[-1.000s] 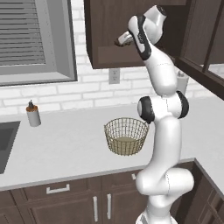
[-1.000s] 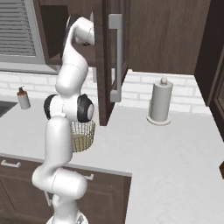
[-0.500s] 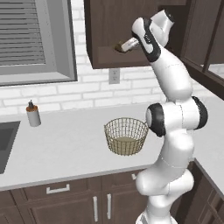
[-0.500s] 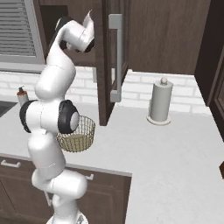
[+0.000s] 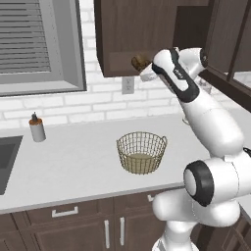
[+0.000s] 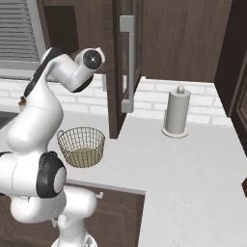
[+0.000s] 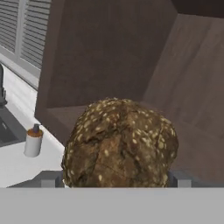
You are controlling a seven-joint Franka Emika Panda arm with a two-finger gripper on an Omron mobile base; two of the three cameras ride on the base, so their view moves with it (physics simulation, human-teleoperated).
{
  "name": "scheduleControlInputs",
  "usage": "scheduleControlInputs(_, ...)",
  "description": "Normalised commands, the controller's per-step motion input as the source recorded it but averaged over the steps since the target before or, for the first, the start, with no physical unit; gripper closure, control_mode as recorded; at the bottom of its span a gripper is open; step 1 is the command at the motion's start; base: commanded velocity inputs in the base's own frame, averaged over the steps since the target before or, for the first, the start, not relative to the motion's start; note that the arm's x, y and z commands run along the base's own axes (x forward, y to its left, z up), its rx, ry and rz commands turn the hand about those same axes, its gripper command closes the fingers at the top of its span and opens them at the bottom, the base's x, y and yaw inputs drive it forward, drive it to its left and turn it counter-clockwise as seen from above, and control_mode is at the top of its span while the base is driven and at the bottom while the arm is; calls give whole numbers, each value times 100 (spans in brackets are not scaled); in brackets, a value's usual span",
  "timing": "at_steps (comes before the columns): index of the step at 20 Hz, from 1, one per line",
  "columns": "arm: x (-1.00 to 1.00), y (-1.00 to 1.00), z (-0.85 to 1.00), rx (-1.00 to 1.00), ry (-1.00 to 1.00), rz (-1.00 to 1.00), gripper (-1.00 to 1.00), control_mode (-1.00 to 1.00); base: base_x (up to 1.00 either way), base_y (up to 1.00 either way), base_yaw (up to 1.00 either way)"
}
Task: Open the cabinet, pick up the bread from the cabinet and place it in the basket. Then move the basket to the dining counter.
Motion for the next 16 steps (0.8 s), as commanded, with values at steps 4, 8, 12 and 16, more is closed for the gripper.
scheduleControlInputs(4, -100, 0, 40, 0, -15, -1, 100, -100, 0, 0, 0)
scheduleControlInputs(8, -98, 0, 11, 0, 2, -1, 100, -100, 0, 0, 0)
scheduleControlInputs(12, -75, 0, 6, 7, 47, 0, 100, -100, 0, 0, 0)
scheduleControlInputs(16, -56, 0, 0, 6, 62, 0, 100, -100, 0, 0, 0)
